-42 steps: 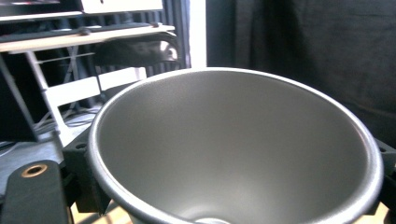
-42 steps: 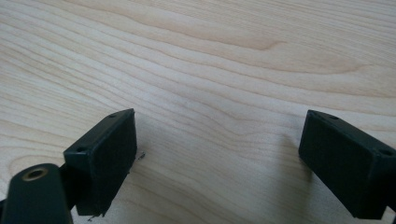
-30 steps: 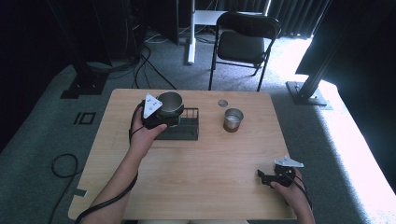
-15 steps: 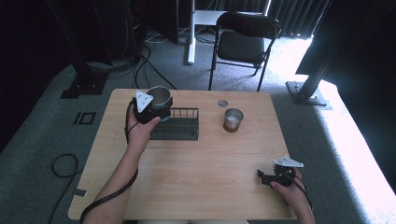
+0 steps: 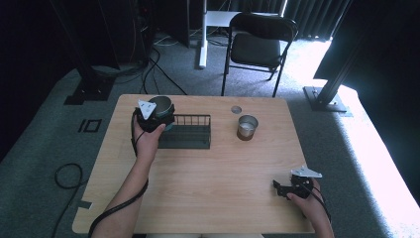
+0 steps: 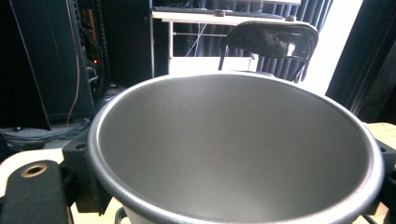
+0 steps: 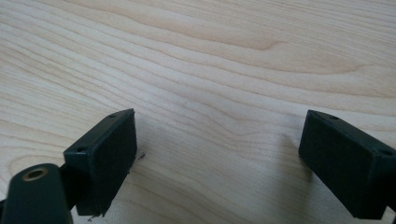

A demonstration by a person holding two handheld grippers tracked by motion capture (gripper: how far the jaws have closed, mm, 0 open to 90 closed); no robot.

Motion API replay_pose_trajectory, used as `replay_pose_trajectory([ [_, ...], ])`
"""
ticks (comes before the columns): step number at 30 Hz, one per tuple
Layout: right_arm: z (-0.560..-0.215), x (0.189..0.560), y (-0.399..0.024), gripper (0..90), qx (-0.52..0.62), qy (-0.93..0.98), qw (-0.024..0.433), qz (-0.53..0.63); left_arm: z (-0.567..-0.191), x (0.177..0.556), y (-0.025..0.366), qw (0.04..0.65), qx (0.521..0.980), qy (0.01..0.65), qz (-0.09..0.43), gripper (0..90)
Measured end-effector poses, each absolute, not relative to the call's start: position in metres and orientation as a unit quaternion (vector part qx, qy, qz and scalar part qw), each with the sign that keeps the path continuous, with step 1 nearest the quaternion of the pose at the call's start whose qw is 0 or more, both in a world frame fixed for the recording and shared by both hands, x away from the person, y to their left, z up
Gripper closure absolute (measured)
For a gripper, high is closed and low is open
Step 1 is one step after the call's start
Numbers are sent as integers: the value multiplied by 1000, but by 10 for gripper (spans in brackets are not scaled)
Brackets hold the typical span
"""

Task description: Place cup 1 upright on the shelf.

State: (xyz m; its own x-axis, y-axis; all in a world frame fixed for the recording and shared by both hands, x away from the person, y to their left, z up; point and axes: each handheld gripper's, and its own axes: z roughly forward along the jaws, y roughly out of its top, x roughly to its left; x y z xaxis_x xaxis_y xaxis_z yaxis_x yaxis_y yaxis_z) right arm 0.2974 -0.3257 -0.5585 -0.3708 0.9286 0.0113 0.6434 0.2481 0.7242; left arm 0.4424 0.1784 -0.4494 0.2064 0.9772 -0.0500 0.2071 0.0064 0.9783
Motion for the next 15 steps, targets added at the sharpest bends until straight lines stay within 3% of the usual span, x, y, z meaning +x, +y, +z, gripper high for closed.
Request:
replay_pose_trajectory([
  [15,-558,297,-326,110,517,760,217,329,-474,447,180,486,602,505,382,130],
])
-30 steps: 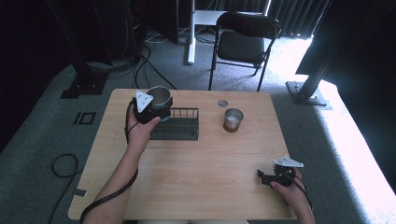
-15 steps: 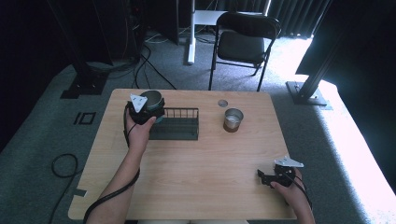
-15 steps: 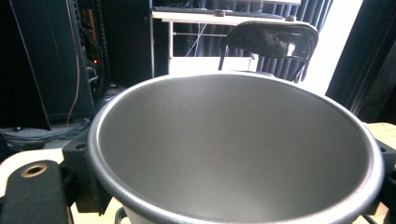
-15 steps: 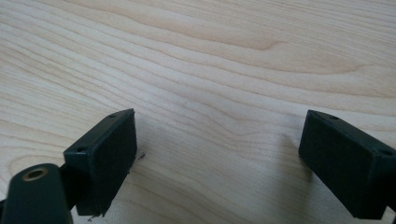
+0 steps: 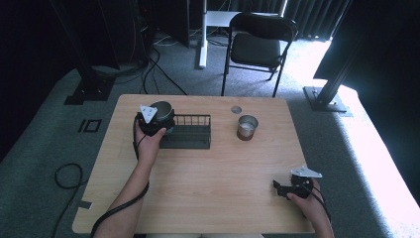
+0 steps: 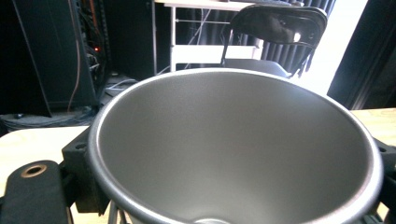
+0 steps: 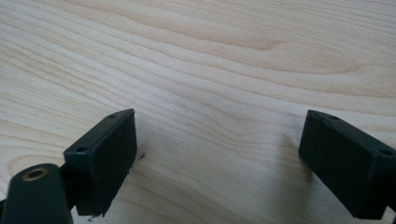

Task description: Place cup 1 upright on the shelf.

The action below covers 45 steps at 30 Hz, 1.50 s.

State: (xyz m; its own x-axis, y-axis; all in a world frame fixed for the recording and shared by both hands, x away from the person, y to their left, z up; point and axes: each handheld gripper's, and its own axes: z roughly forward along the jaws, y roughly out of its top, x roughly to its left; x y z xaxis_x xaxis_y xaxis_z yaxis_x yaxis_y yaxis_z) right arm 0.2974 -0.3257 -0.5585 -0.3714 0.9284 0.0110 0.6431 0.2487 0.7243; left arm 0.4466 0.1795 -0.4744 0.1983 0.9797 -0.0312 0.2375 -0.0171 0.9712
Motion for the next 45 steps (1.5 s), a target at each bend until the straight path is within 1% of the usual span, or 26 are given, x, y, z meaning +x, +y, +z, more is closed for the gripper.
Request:
replay_pose_trajectory([
  [13,-558,297,-326,110,517,760,217,329,-484,451,176,485,610,499,380,129],
  [16,-559,297,-326,110,517,760,217,329,-485,450,174,480,616,492,385,129],
  [17,-558,297,-326,110,517,760,217,329,-484,450,171,466,630,480,394,129],
  [18,-559,297,-326,110,517,760,217,329,-484,450,171,466,631,482,390,126],
  [20,-559,297,-326,110,517,760,217,329,-483,450,172,474,630,486,377,89],
  [21,-558,297,-326,110,517,760,217,329,-482,450,172,474,634,484,373,87],
  [22,-559,297,-326,110,517,760,217,329,-482,449,171,472,640,481,368,68],
  [23,-558,297,-326,110,517,760,217,329,-482,449,171,470,646,477,366,17],
  [27,-558,297,-326,110,517,760,217,329,-479,446,172,466,657,474,356,17],
  [45,-558,297,-326,110,517,760,217,329,-475,430,184,466,671,470,334,18],
])
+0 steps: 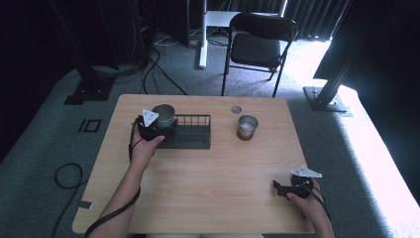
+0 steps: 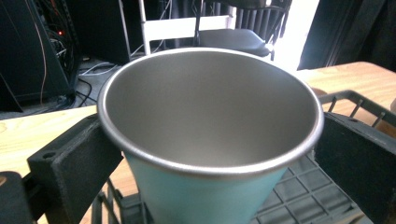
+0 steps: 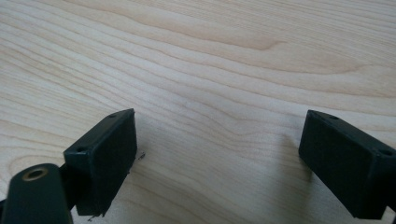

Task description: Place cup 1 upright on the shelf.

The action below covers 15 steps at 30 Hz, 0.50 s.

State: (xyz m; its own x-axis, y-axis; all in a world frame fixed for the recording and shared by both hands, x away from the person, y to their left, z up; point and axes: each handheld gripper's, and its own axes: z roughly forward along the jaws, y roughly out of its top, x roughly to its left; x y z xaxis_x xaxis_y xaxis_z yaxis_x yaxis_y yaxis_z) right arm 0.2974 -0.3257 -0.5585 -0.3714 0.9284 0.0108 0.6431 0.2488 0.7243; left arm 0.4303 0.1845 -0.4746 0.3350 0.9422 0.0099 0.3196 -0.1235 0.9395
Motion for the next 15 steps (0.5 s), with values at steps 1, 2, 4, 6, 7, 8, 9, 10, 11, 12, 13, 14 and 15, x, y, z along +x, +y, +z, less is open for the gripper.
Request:
replay_pose_trajectory([
  [1,-559,297,-326,110,517,760,217,329,-474,429,185,465,672,469,335,18],
  [2,-558,297,-326,110,517,760,217,329,-474,429,186,466,671,470,334,18],
  [4,-558,297,-326,110,517,760,217,329,-473,427,188,466,670,471,334,18],
  [6,-558,297,-326,110,517,760,217,329,-473,425,190,464,672,472,330,18],
  [7,-558,297,-326,110,517,760,217,329,-474,424,191,462,675,470,331,18],
  [8,-559,297,-326,110,517,760,217,329,-474,423,192,461,676,470,331,18],
  [9,-558,297,-326,110,517,760,217,329,-474,422,193,460,677,471,330,18],
  [10,-558,297,-326,110,517,760,217,329,-475,421,194,459,677,470,330,18],
  [11,-558,297,-326,110,517,760,217,329,-475,419,195,458,680,467,331,18],
  [12,-558,297,-326,110,517,760,217,329,-475,418,195,458,681,466,332,18],
  [13,-558,297,-326,110,517,760,217,329,-475,418,195,458,681,466,332,18],
  [14,-558,297,-326,110,517,760,217,329,-476,414,198,458,681,466,329,18],
  [15,-558,297,-326,110,517,760,217,329,-475,413,200,458,681,467,330,18],
])
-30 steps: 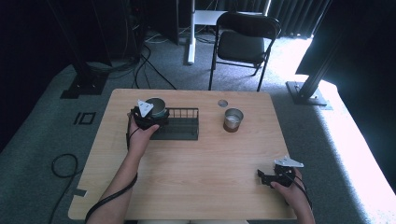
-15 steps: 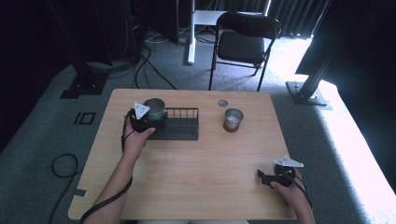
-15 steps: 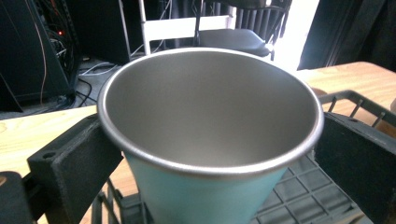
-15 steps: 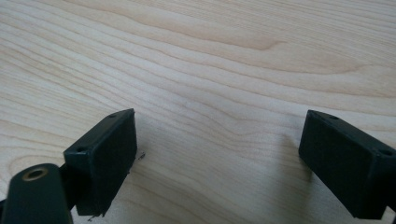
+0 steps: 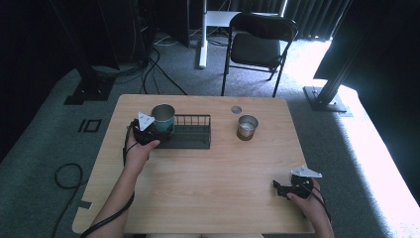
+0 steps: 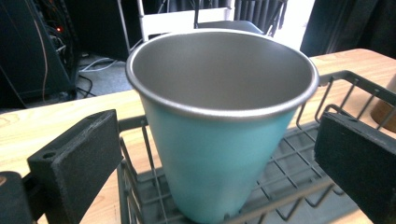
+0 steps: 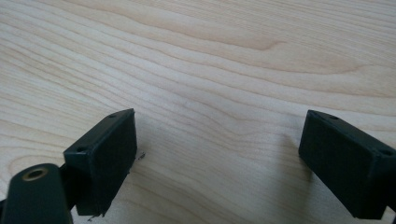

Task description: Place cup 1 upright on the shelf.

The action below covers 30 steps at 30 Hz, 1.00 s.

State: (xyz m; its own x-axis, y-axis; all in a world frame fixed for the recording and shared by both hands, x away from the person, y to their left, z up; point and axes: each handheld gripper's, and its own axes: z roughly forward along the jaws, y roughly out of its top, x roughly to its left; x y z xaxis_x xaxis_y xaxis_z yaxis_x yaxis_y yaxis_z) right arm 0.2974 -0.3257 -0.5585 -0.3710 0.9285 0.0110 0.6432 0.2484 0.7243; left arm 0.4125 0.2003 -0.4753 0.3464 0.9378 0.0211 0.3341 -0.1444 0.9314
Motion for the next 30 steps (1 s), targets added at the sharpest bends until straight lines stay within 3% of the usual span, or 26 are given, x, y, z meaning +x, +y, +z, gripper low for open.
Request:
replay_pose_trajectory([
  [30,-558,297,-326,110,517,760,217,329,-482,368,238,451,690,468,317,18],
])
